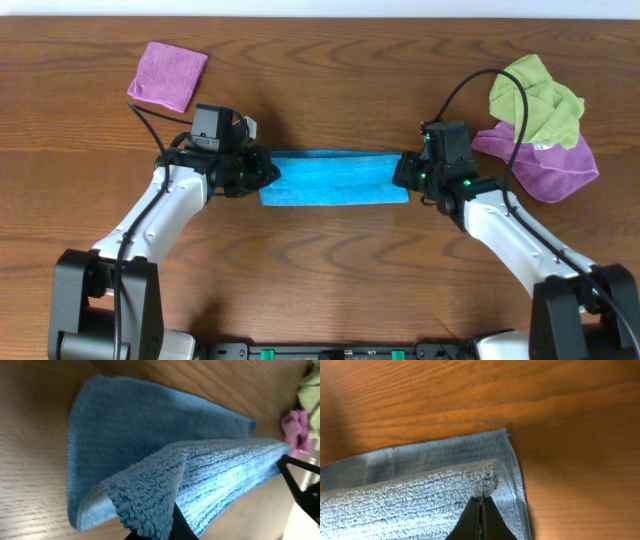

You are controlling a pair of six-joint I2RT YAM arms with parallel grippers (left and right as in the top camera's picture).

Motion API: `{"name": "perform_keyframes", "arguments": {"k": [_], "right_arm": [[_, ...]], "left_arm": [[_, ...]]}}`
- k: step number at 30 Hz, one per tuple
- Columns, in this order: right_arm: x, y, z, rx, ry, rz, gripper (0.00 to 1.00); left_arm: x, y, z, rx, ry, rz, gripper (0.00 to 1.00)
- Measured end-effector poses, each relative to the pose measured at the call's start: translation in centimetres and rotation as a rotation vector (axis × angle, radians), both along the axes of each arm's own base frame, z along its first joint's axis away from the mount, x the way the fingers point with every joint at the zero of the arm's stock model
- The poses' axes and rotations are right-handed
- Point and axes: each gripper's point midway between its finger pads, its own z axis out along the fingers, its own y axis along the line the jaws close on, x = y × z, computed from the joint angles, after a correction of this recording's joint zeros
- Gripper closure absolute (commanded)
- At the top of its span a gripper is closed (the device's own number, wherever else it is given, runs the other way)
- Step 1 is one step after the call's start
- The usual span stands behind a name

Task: Fold the cloth
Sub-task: 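Stretch the blue cloth between both grippers and fold it lengthwise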

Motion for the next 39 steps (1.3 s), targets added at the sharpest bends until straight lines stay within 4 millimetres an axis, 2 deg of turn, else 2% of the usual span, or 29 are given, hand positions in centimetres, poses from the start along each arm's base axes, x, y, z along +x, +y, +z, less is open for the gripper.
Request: {"name": "perform_keyframes", "arguments": {"k": [4,10,19,20,21,23,24,25,27,29,32,35,38,39], "right_arm": [[0.4,0.1,-0.3,0.002,-0.006,0.001,0.99],[0.5,-0.2,-0.8,-0.017,-0.002,-0.011,0.99],[2.1,-0.2,-1.2,-0.045,-0.06,0.003,0.98],[2.2,-0.2,-1.3,-0.048,-0.065,0.003,0.92],[2.3,-0.3,-1.4,-0.052,-0.064,0.003,0.81],[2.4,-1.0,-1.6,-0.084,-0.066,-0.017,0.45],[2.5,-1.4,-1.7,-0.097,-0.067,-0.029,0.35],[2.6,-1.6,-1.7,-0.103,-0.069,-0.036,0.31],[2.6,-1.8,-1.7,-0.118,-0.07,-0.041,0.25],[2.4,-2.1,-1.9,-0.129,-0.059,-0.045,0.22],[2.1,-2.2,-2.1,-0.138,-0.045,-0.047,0.22],[1.8,-2.4,-1.3,-0.14,-0.05,-0.05,0.21],[1.6,-2.5,-0.1,-0.136,-0.066,-0.055,0.19],[1.4,-2.5,0.1,-0.134,-0.065,-0.058,0.18]], "left_arm": [[1.0,0.3,-1.0,0.029,-0.015,0.021,0.94],[1.6,0.1,-4.6,0.047,0.037,0.025,0.94],[2.1,0.0,-5.6,0.046,0.031,0.023,0.94],[2.2,0.0,-5.6,0.046,0.029,0.024,0.87],[2.3,-0.1,-5.6,0.047,0.023,0.022,0.79],[2.6,0.5,-5.8,0.071,0.018,0.042,0.5],[2.8,0.8,-5.9,0.082,0.01,0.048,0.39],[3.0,1.0,-5.9,0.091,0.005,0.057,0.29],[3.3,1.5,-6.0,0.107,-0.005,0.07,0.2],[3.6,1.8,-5.9,0.111,-0.011,0.081,0.15],[3.9,2.3,-5.8,0.11,-0.017,0.093,0.13],[4.0,2.6,-5.7,0.098,-0.014,0.101,0.14],[4.0,2.5,-5.4,0.077,-0.007,0.1,0.27],[4.1,2.3,-5.2,0.063,-0.011,0.093,0.39]]}}
